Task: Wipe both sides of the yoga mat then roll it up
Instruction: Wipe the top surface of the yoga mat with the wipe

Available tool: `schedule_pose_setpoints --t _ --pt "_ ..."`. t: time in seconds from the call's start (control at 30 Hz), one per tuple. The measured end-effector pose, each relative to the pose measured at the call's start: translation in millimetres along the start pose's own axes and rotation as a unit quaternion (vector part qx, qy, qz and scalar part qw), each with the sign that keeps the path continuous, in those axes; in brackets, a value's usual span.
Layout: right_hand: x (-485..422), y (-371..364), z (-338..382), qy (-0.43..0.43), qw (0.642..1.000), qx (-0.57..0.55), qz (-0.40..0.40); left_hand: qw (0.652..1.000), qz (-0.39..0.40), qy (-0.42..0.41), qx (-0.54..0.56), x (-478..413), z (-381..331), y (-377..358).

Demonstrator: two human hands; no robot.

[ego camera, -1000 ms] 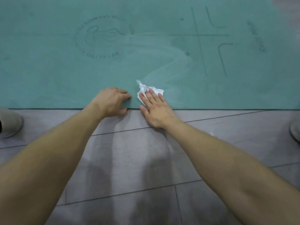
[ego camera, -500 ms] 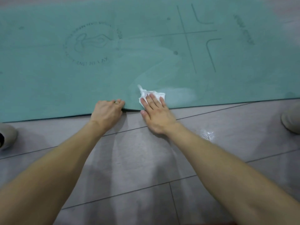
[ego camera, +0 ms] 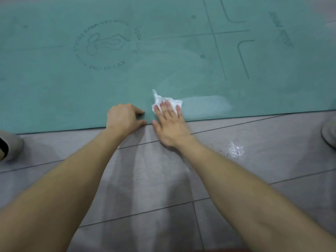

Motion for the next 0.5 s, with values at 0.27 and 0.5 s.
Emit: schedule_pose_setpoints --t 0.27,0.5 --pt "19 26 -113 -0.091 0.995 0.009 -0.035 0.993 0.035 0.088 0.073 -1 27 0" --pt "-12 -10 51 0.054 0.999 0.005 0.005 0.989 0.093 0.052 0.102 -11 58 5"
Point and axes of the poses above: each hand's wrist, its own x-axis away from the middle knuckle, its own y-axis out of the back of the hand, z = x × y, the point moved 1 cm from there along -x, towards the middle knuckle, and after that the axes turned 3 degrees about -y, right-handed, at the moved point
